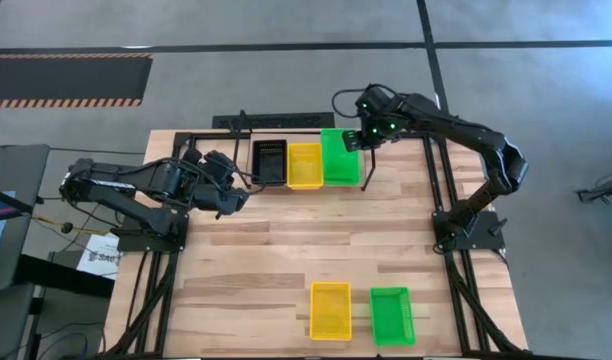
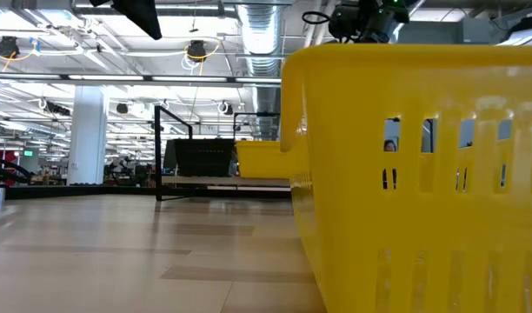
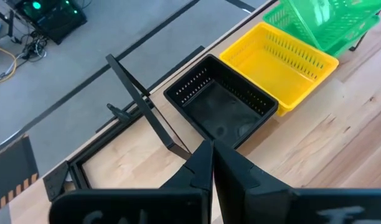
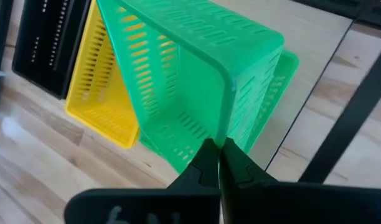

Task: Stack baskets on shelf by color
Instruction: Stack the top green bin on top of the stacked green bins on the shelf

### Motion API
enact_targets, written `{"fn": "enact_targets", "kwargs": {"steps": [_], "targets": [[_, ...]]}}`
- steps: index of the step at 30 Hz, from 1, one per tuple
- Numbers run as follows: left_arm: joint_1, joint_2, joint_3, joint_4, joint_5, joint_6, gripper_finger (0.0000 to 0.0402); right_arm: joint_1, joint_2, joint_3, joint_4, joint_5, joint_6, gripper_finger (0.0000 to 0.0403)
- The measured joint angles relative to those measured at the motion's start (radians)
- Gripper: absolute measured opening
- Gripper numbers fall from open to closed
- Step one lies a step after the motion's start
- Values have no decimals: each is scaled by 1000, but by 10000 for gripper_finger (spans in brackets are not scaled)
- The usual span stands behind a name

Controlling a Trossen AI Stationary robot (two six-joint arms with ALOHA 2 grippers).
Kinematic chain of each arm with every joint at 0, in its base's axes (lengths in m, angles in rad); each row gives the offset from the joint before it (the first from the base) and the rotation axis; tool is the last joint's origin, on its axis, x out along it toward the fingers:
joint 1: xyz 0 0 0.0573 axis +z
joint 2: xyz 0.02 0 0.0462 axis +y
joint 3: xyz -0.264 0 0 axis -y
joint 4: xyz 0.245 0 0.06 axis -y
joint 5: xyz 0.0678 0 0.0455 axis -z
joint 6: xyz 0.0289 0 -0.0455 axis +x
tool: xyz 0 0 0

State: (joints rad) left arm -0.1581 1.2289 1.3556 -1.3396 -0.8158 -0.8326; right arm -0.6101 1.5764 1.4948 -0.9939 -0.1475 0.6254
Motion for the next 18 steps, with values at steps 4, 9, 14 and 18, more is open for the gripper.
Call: {"fn": "enact_targets", "kwargs": {"steps": [4,9,14,18], "targets": [[0,0,0,7,0,0,0,4,0,0,0,-7,-4,0],[0,0,0,7,0,0,0,-6,1,0,0,-81,-47,0],[0,0,0,7,0,-12,0,-28,1,0,0,-93,-50,0],[0,0,0,9,2,-17,0,-43,1,0,-14,-142,-47,0]]}}
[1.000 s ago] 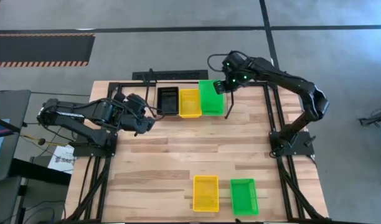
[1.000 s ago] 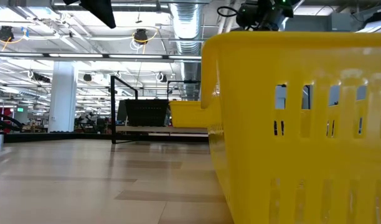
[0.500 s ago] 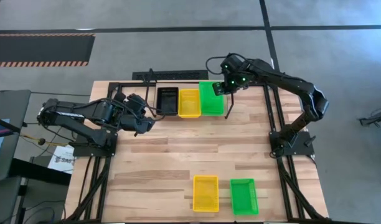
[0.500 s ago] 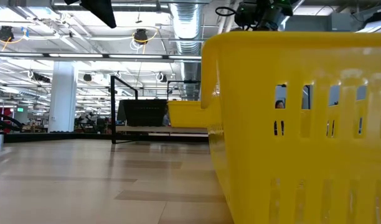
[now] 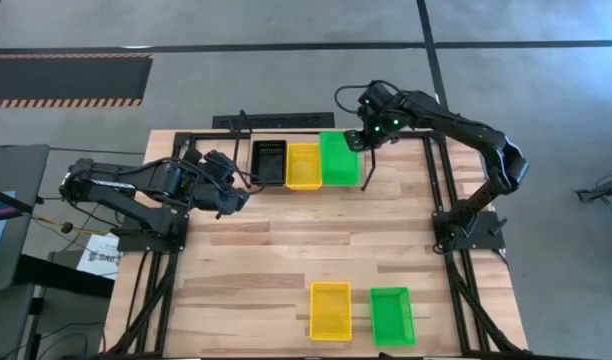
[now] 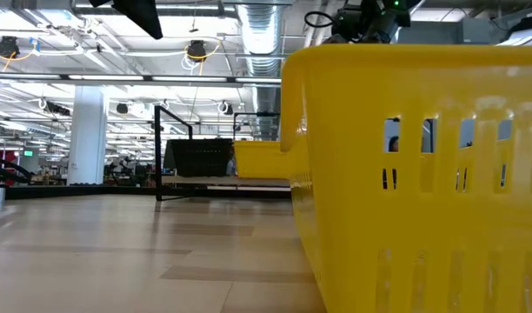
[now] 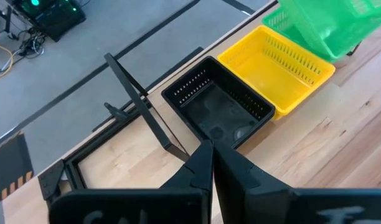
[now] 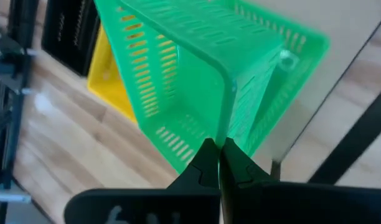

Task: Stack baskets on shelf by color
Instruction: Stack the top green bin on top of the stacked green bins on the shelf

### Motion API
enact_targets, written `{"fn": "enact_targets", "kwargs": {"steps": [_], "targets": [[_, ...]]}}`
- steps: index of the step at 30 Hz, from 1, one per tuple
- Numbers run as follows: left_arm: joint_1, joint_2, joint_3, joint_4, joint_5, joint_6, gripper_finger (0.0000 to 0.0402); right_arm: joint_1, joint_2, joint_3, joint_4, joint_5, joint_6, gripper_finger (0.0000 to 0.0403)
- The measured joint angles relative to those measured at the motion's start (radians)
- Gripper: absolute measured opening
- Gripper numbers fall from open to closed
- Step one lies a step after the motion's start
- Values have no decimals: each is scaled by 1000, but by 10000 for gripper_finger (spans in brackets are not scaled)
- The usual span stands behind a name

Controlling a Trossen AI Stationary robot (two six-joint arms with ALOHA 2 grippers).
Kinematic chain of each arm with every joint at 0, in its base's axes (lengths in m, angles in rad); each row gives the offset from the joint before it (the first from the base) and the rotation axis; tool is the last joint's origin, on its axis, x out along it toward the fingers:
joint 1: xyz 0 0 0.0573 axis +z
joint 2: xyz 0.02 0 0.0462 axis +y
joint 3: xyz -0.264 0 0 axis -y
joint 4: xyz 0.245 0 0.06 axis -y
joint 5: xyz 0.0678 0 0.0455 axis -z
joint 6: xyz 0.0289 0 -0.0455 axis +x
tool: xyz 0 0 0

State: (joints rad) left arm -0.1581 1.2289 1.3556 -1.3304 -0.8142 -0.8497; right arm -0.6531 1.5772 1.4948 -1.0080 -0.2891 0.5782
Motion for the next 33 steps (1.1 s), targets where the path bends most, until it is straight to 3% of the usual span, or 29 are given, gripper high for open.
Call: {"fn": "enact_targets", "kwargs": {"steps": [7,18,33], "targets": [[0,0,0,14,0,2,0,-5,0,-1,-58,-41,-35,0],[0,0,0,14,-2,3,0,-77,0,-2,24,-129,-56,0],[13,0,0,28,-5,-7,0,-133,1,-175,109,-193,-105,0]]}}
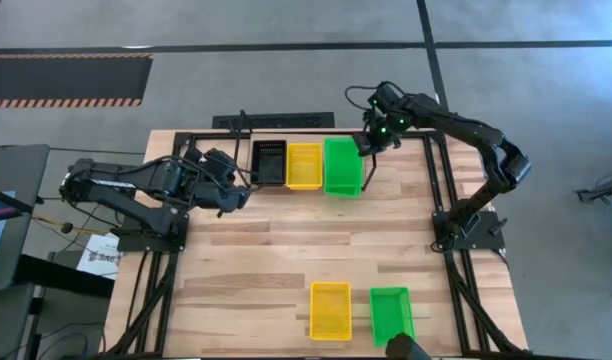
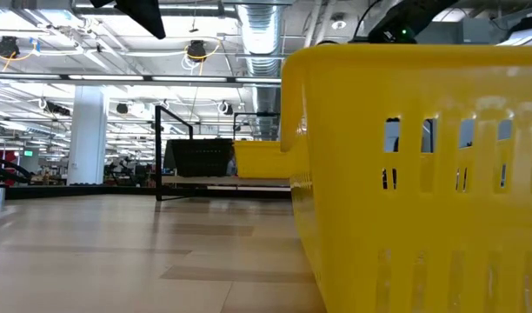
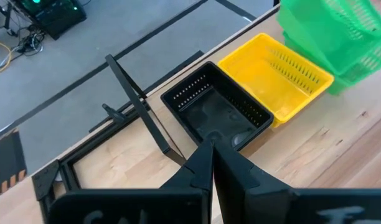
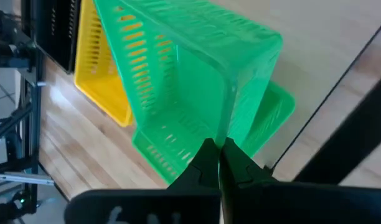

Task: Stack baskets on shelf by color
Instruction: Stack the top green bin on top of the stacked green bins on the shelf

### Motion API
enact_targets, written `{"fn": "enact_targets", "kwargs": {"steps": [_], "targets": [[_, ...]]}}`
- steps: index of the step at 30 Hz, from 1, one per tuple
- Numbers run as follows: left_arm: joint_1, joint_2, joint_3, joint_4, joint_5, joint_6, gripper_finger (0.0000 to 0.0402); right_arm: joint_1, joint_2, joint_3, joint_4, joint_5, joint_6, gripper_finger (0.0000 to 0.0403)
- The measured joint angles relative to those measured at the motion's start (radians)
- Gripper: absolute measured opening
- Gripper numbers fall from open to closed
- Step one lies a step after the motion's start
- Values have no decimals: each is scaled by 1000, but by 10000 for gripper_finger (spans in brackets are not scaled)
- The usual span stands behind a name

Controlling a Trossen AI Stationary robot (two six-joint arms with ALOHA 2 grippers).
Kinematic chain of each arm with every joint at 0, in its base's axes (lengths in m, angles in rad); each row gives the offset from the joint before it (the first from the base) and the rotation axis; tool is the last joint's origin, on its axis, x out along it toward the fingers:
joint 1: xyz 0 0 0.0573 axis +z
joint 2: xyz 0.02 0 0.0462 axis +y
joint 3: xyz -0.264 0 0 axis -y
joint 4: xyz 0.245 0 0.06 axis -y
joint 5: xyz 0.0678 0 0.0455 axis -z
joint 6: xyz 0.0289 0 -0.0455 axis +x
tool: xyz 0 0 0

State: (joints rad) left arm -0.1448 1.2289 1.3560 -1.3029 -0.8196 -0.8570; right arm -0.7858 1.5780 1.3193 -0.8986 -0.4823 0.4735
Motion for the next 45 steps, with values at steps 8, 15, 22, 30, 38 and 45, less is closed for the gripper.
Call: {"fn": "enact_targets", "kwargs": {"steps": [8,15,22,30,38,45], "targets": [[0,0,0,47,0,0,0,-29,0,0,25,4,-12,0],[0,0,0,71,0,0,0,-36,-1,0,65,50,-30,0],[0,0,0,92,1,6,0,-70,-1,0,103,46,-30,0],[0,0,0,91,1,7,0,-65,0,26,93,43,-31,0],[0,0,0,91,1,7,0,-50,-2,109,66,41,-14,0],[0,0,0,90,1,13,0,10,-2,112,-48,108,-17,0]]}}
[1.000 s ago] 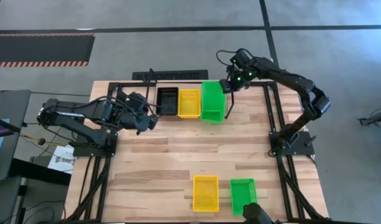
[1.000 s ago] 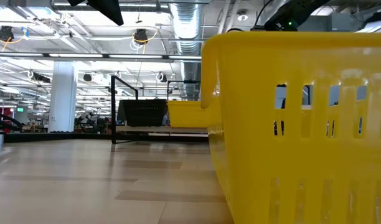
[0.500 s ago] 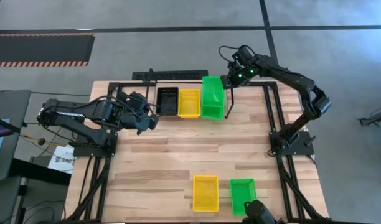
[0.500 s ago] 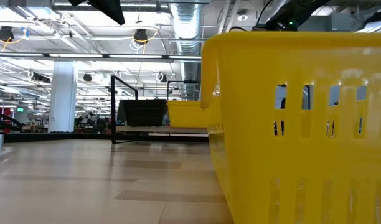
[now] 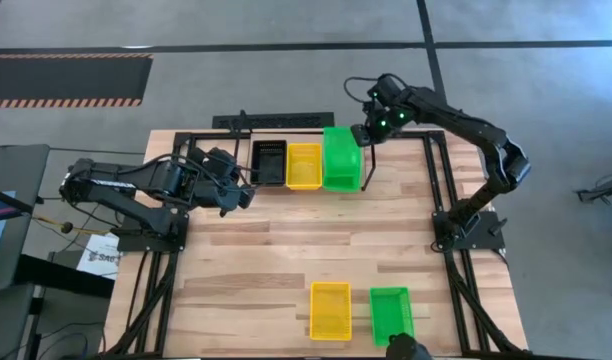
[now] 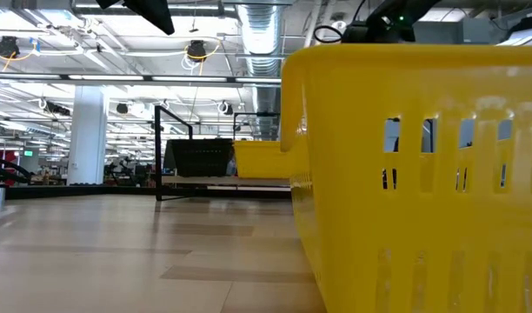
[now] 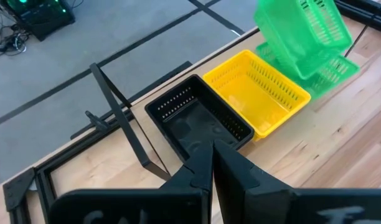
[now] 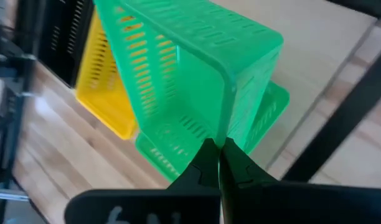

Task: Stack baskets on shelf by color
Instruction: Stack the top green bin on top of the stacked green bins on the shelf

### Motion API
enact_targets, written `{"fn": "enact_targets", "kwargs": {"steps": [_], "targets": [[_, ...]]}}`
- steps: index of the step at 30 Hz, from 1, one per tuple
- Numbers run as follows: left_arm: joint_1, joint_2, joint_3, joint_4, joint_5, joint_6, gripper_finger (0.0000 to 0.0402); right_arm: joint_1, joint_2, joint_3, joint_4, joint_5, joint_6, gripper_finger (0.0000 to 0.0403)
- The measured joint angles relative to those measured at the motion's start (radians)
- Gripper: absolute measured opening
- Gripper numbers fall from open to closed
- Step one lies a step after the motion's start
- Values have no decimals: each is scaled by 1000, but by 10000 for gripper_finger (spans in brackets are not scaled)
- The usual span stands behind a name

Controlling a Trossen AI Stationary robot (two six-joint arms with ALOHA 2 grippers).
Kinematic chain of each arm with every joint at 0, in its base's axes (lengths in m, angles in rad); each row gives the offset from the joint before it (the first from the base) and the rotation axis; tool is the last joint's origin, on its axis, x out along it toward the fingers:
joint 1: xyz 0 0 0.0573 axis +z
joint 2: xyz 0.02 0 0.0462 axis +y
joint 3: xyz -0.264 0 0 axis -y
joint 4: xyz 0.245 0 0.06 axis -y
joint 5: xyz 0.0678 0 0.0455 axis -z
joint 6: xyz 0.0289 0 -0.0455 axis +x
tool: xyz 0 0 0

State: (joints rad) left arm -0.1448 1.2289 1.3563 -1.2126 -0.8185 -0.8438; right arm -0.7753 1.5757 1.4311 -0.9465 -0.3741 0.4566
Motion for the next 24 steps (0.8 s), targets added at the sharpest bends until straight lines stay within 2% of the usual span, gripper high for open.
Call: {"fn": "enact_targets", "kwargs": {"steps": [14,24], "targets": [[0,0,0,0,0,28,0,7,0,0,-26,52,6,0],[0,0,0,0,0,13,0,-17,-4,0,4,35,-1,0]]}}
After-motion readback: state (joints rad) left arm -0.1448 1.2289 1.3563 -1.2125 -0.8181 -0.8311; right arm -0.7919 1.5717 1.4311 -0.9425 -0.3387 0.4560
